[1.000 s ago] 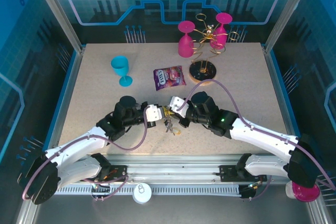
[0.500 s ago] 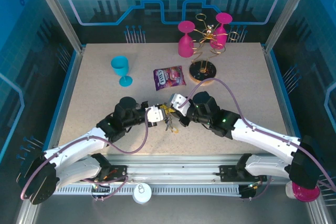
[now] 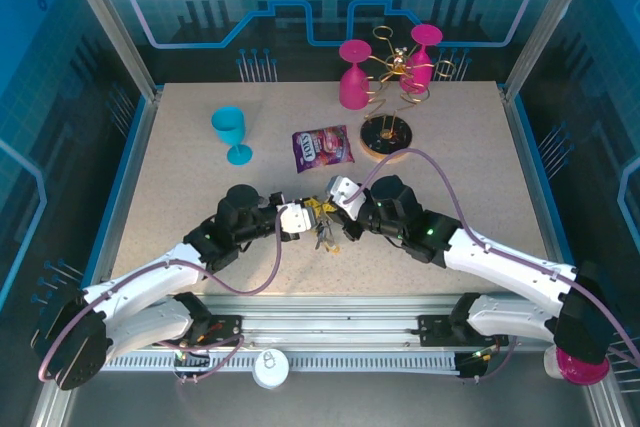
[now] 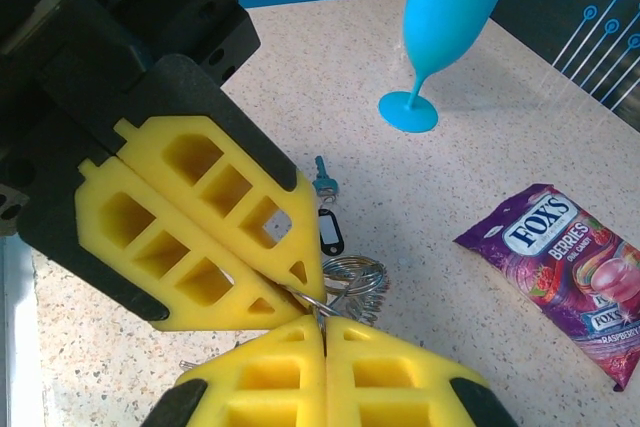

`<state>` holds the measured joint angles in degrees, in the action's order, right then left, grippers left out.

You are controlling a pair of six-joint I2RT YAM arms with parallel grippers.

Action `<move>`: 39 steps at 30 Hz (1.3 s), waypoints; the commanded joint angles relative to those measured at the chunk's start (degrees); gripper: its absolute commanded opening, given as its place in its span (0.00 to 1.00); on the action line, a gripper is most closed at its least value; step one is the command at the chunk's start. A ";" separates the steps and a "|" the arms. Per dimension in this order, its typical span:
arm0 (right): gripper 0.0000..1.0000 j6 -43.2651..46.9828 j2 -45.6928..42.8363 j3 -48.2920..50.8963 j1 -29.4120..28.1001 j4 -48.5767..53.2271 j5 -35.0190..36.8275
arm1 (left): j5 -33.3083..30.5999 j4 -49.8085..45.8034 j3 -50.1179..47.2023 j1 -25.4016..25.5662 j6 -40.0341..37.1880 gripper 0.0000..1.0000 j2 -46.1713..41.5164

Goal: Put the keys on the keyring

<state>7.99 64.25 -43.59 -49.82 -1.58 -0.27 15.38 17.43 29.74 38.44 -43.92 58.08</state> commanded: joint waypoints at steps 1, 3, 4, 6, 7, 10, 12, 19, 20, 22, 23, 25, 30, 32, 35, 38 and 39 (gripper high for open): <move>0.00 -2.10 -1.84 0.05 1.22 -8.12 2.81 | 6.30 0.23 -0.51 2.14 -1.80 0.00 -1.09; 0.00 -2.10 -2.19 0.26 1.23 -8.15 2.89 | 5.94 0.74 -0.64 2.23 -1.76 0.00 -1.22; 0.00 -2.10 -2.36 0.49 1.31 -8.31 3.06 | 5.81 0.82 -0.71 2.21 -1.78 0.00 -1.30; 0.00 -2.19 -2.72 0.87 1.31 -8.61 3.00 | 5.50 1.24 -0.81 2.19 -1.77 0.00 -1.35; 0.00 -2.23 -2.81 0.96 1.25 -8.69 2.92 | 5.39 1.29 -0.80 2.24 -1.74 0.00 -1.32; 0.00 -2.54 -2.99 1.30 1.24 -9.11 2.82 | 5.41 1.20 -0.89 2.24 -2.13 0.00 -1.39; 0.00 -2.59 -3.12 1.27 1.29 -9.35 2.45 | 5.45 0.62 -0.82 2.38 -2.80 0.00 -1.31; 0.00 -1.84 -2.12 -0.99 1.24 -7.16 1.97 | 4.77 -2.47 -0.60 3.89 -6.58 0.00 -1.18; 0.00 -1.75 -1.89 -1.47 1.24 -6.64 2.15 | 4.54 -2.84 -0.64 4.16 -7.23 0.00 -1.22; 0.00 -1.84 -1.78 -2.09 1.22 -5.98 2.69 | 3.98 -2.95 -0.76 4.36 -7.83 0.00 -1.22; 0.00 -1.98 -1.85 -2.19 1.22 -6.02 2.73 | 3.67 -2.97 -0.81 4.48 -8.06 0.00 -1.22; 0.00 -2.50 -2.23 -1.82 1.39 -6.81 1.75 | 3.03 -2.89 -0.82 4.55 -8.12 0.00 -1.21; 0.00 -4.47 -4.68 0.61 2.86 -9.27 -0.85 | 2.04 -2.32 -0.91 4.55 -7.49 0.00 -1.22; 0.00 -4.69 -5.30 1.73 3.71 -9.70 -1.32 | 1.94 -1.75 -0.95 4.61 -6.99 0.00 -1.26; 0.00 -5.99 -6.13 3.24 4.38 -11.58 -2.49 | 1.95 -1.40 -1.06 4.57 -6.41 0.00 -1.31; 0.00 -5.65 -6.00 3.21 4.39 -10.98 -2.22 | 2.03 -0.33 -1.34 4.49 -5.77 0.00 -1.47; 0.00 -5.60 -5.83 3.15 4.43 -10.61 -2.19 | 2.03 0.14 -1.42 4.46 -5.39 0.00 -1.56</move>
<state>3.31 59.46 -39.94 -46.83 -5.58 -4.73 12.84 17.96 29.71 41.87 -49.82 57.45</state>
